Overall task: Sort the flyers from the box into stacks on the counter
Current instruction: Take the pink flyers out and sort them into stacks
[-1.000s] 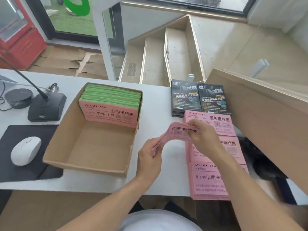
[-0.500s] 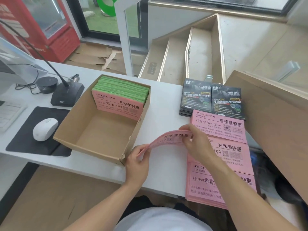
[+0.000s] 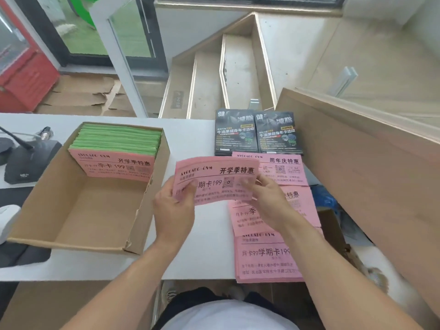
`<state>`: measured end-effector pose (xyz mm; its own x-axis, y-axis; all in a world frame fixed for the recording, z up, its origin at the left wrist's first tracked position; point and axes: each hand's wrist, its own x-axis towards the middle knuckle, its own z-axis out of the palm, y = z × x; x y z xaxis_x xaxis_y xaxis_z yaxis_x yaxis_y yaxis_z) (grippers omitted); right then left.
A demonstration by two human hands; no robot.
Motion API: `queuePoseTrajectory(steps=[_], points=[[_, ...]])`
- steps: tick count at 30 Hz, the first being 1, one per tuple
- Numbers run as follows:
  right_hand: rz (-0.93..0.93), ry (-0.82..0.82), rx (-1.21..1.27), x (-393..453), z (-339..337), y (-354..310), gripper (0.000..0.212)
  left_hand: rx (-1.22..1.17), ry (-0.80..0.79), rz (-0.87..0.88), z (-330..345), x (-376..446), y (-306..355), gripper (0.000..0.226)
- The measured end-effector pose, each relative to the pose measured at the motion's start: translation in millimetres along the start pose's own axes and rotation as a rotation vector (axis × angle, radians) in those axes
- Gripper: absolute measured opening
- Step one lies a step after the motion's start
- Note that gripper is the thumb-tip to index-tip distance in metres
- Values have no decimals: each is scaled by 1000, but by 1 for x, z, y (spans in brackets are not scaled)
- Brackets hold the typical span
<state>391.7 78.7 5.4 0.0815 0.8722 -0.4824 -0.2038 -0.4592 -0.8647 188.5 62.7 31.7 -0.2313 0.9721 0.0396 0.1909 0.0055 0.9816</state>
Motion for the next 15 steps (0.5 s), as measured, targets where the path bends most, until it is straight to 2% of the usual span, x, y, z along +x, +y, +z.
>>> queuePoseTrajectory(steps=[3,7,11,15], points=[[-57,90,23,-3,-5,-1,14,-23,-17,28,4,1,10,18],[-192,282,-161,-24,-40,-8,13,-77,-194,-229,22,-3,1,22],[-123,431,-363,-45,-85,6,11,51,-405,-400,50,-23,-22,23],[-96,532,-521,-52,-105,23,14,107,-459,-441,67,-28,-38,39]])
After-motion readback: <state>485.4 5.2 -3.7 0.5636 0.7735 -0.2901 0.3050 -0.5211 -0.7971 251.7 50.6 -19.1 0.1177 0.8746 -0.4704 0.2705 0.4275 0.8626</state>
